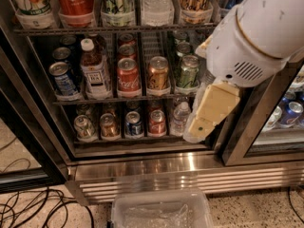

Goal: Pick green can from top shelf of fridge

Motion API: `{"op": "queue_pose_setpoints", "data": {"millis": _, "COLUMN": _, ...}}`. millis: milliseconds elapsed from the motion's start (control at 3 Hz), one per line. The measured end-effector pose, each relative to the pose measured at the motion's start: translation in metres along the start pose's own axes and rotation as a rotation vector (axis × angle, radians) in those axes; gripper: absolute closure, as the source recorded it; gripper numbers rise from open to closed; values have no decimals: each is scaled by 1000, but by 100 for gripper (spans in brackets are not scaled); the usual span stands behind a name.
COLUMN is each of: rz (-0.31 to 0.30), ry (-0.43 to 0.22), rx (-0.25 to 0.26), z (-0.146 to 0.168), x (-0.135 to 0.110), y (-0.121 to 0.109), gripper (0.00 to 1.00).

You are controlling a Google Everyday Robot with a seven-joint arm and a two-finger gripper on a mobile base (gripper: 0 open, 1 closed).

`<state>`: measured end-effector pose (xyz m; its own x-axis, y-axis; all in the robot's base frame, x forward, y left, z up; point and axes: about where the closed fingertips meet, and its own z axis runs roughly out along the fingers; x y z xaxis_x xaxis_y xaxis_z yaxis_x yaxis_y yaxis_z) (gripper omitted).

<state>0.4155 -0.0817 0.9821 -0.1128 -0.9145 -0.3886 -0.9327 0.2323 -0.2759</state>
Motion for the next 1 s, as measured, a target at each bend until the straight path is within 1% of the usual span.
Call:
{"op": "queue_pose_setpoints", "data": {"millis": 333, "rz": 0, "ry": 0, "rx": 0, "z": 0, "x": 0, "y": 0, "gripper": 0}}
{"op": "queue_pose_setpoints", "data": {"millis": 667, "rz": -3, "ry": -62, "rx": 24, "z": 10, "x": -18, "y": 1, "gripper": 0}}
{"op": "queue_pose_setpoints", "data": {"millis": 1000, "rz": 43, "ry": -186, "rx": 75, "z": 19, "x": -39, "y": 9, "gripper": 0}}
